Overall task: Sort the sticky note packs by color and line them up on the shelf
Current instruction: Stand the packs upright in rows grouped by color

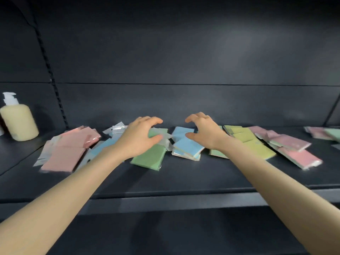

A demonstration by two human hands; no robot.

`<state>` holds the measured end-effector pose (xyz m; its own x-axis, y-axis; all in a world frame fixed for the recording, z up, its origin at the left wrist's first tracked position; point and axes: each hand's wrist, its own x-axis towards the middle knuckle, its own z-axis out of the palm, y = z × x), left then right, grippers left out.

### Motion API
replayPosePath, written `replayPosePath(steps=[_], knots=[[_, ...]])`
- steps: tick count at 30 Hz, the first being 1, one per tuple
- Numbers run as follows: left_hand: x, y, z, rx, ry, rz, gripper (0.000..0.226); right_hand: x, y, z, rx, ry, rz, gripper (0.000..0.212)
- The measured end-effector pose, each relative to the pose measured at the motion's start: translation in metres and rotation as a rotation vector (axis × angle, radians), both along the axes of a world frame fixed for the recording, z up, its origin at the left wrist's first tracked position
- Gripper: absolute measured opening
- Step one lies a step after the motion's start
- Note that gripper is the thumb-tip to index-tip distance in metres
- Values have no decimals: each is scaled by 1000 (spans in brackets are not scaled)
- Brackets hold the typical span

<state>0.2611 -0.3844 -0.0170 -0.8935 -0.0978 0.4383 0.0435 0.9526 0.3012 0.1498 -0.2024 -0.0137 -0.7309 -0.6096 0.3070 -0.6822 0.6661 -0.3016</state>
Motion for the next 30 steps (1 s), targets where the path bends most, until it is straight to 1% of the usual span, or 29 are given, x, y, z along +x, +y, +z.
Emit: replayPosePath(steps=[7,13,19,23,30], knots=[[-37,79,7,-69,34,-182,50,4,96,9,19,72,-207,48],[-66,172,7,-153,35,-302,52,6,200,9,12,67,-320,44],[-90,289,2,-160,49,-355,51,-1,323,7,43,90,-377,47],[-104,360,-2,-157,28,-394,50,-14,394,6,42,71,-415,47],[-145,427,14,-180,0,-379,50,-57,463,11,38,53,-420,45]])
